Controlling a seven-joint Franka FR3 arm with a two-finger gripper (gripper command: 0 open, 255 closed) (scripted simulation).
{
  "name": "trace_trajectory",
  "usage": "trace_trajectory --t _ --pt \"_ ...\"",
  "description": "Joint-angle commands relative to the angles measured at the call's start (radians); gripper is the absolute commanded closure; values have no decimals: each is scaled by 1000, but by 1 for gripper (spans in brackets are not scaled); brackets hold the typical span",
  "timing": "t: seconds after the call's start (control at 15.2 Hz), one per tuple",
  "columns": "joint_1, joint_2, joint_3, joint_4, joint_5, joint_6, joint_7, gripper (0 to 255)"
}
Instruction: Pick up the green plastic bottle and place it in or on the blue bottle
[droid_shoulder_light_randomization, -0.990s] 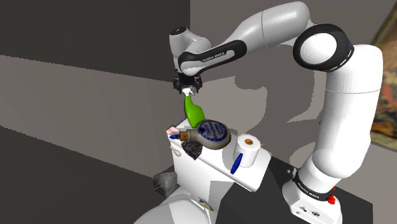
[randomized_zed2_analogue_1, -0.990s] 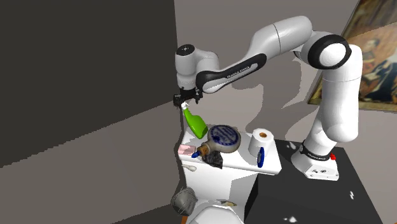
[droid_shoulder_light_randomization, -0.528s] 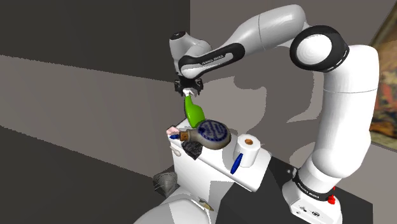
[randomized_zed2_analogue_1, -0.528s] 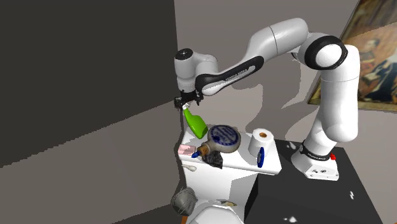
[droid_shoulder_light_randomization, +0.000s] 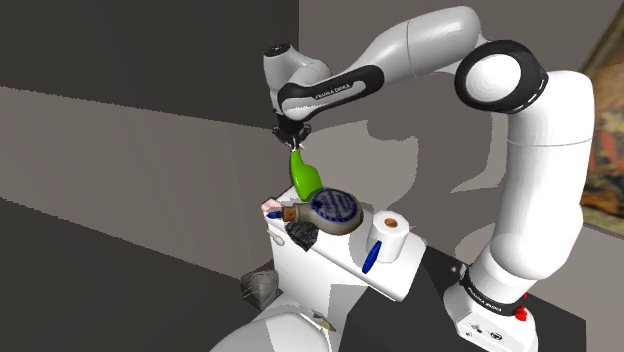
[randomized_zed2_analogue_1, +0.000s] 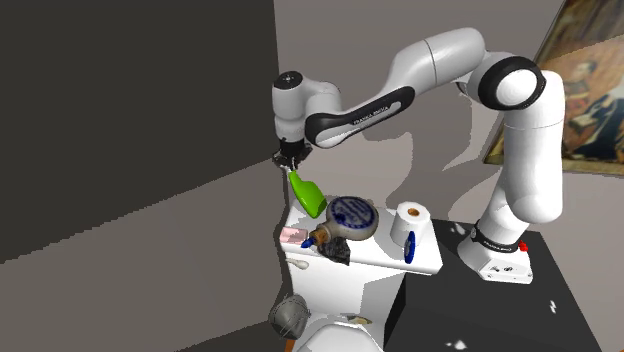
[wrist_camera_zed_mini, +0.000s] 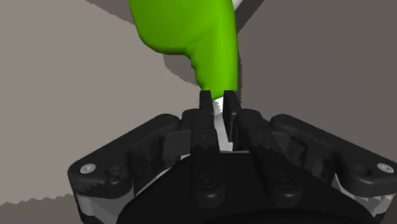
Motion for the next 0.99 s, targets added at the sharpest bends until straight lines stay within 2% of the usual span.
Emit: trace_trajectory --t 0.0,0.07,0.2,0.26,0.33,0.4,0.46,0.53,0.92 --pt "-7 59 -15 6 -5 78 6 255" --pt "-7 53 -14 -8 -6 85 12 255" --pt "-1 94 -20 31 -18 86 13 255" --pt "-22 36 -9 -38 -4 102 8 255" --pt "-7 9 -4 -18 -5 5 11 255" --pt "-6 9 -5 -18 -4 5 11 0" --pt "-9 -126 -20 -296 -182 320 79 0" --pt "-7 -199 -60 -488 -519 591 280 0" --pt "1 -132 -90 -450 -576 616 316 0"
